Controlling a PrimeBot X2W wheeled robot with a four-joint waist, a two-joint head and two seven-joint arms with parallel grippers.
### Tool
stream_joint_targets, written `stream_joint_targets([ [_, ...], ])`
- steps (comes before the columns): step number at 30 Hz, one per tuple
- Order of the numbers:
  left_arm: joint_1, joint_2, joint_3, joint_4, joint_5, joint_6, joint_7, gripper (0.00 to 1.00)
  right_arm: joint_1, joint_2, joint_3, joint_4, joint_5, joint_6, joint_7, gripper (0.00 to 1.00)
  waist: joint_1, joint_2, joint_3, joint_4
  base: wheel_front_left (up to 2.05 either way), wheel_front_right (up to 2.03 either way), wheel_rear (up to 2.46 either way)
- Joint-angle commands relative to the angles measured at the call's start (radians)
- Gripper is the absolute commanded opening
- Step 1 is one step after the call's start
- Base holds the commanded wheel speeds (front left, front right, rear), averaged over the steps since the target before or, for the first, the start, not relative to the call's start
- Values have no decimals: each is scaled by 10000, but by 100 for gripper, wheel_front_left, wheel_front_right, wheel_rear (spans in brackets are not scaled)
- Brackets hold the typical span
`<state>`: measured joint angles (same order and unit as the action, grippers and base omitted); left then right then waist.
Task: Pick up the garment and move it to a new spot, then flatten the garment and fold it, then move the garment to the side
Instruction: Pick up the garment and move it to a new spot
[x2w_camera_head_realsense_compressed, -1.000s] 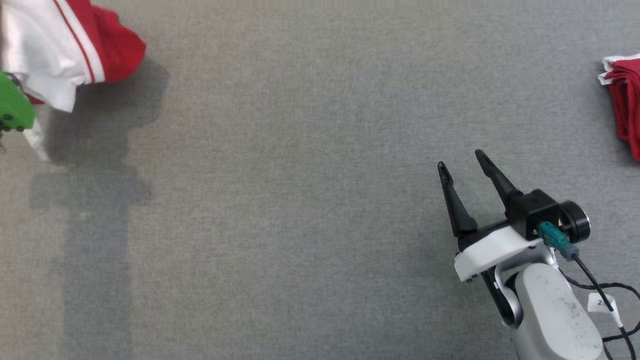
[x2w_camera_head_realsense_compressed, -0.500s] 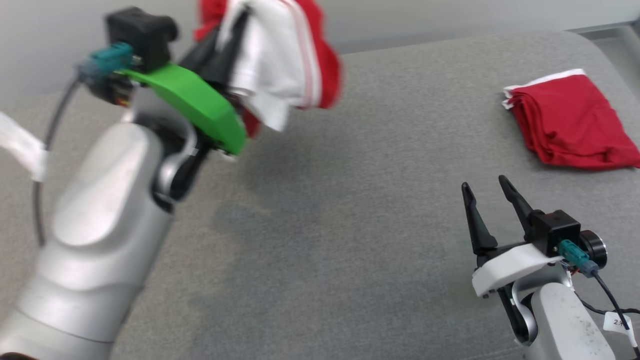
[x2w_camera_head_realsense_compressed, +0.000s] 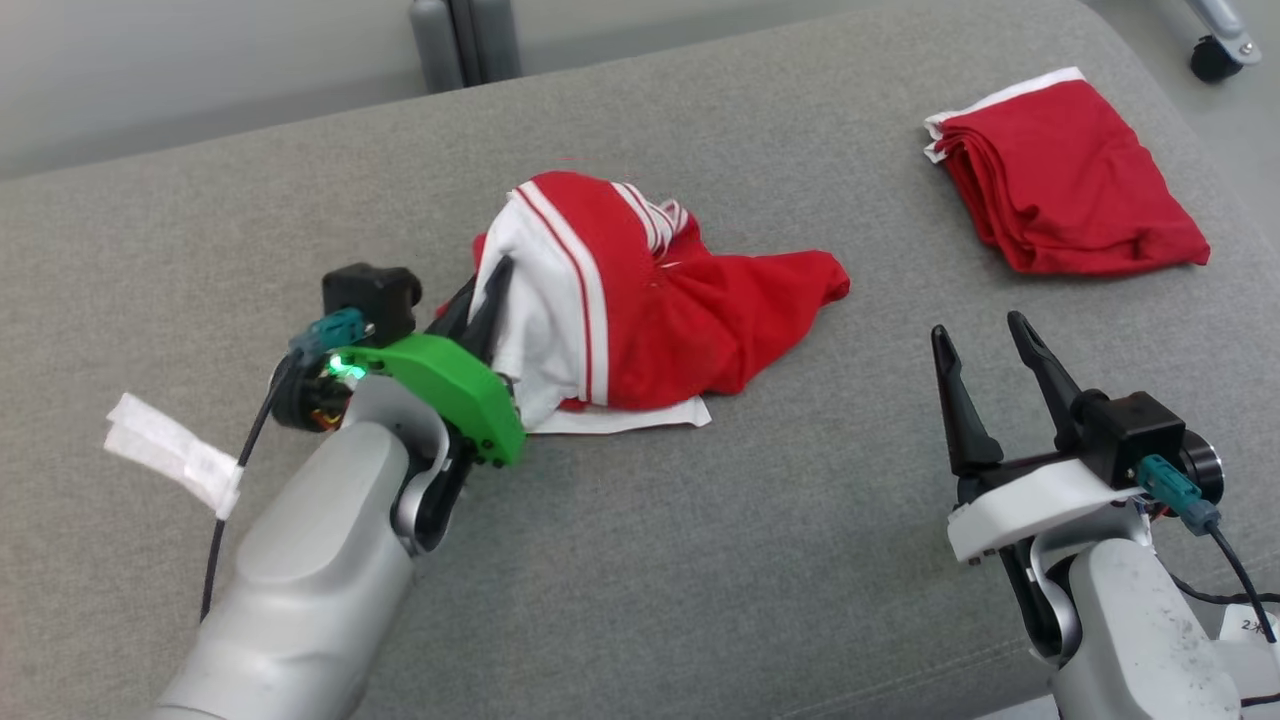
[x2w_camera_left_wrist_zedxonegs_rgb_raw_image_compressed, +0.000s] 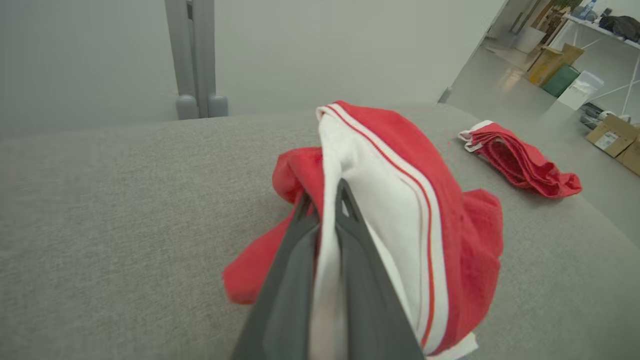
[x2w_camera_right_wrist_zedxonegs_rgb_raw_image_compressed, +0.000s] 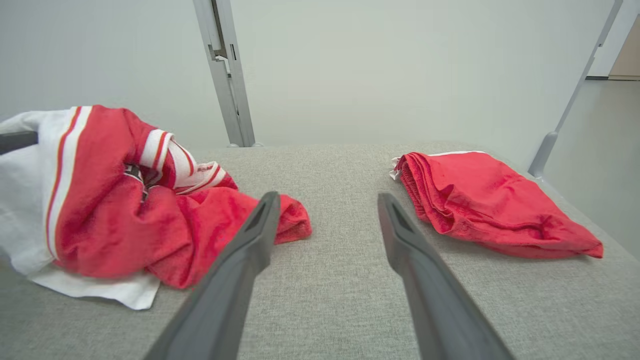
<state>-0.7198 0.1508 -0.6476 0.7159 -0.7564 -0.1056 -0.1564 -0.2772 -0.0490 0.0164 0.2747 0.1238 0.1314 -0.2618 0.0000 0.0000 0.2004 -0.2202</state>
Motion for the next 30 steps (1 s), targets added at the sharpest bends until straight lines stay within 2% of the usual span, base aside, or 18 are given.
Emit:
stream_joint_targets([
  [1, 111, 143, -33, 344, 169, 27, -231, 0, -73, -29, -35, -20, 23, -15, -42, 100, 0, 0, 434, -185, 0, 0, 0],
  [5, 98, 217, 53, 1301, 289, 23, -714, 2, -134, -28, -114, -16, -34, -15, -43, 100, 0, 0, 629, -105, 0, 0, 0],
  [7, 96, 209, 108, 1588, 326, -26, -868, 35, -135, -30, -118, -1, -53, -15, -43, 100, 0, 0, 679, -48, 0, 0, 0],
  [8, 95, 199, 115, 1684, 362, -53, -932, 64, -144, -30, -108, 13, -54, -15, -43, 100, 0, 0, 692, -20, 0, 0, 0],
  [9, 78, 184, 156, 1773, 391, -65, -992, 100, -157, -30, -109, 21, -56, -15, -43, 100, 0, 0, 704, 23, 0, 0, 0],
  [13, 3, 79, 387, 1737, 529, -114, -1102, 100, -189, -30, -130, 89, -107, -15, -43, 100, 0, 0, 682, 222, 0, 0, 0],
  [21, 597, 161, 1360, 250, 1378, -175, -1090, 100, -192, -30, -171, 194, -267, -15, -44, 100, 0, 0, 205, 642, 0, 0, 0],
  [30, 2174, 242, 2211, -1269, 2413, -232, -1091, 100, 162, -33, -234, 397, -434, -15, -44, 100, 0, 0, -833, 1114, 0, 0, 0],
])
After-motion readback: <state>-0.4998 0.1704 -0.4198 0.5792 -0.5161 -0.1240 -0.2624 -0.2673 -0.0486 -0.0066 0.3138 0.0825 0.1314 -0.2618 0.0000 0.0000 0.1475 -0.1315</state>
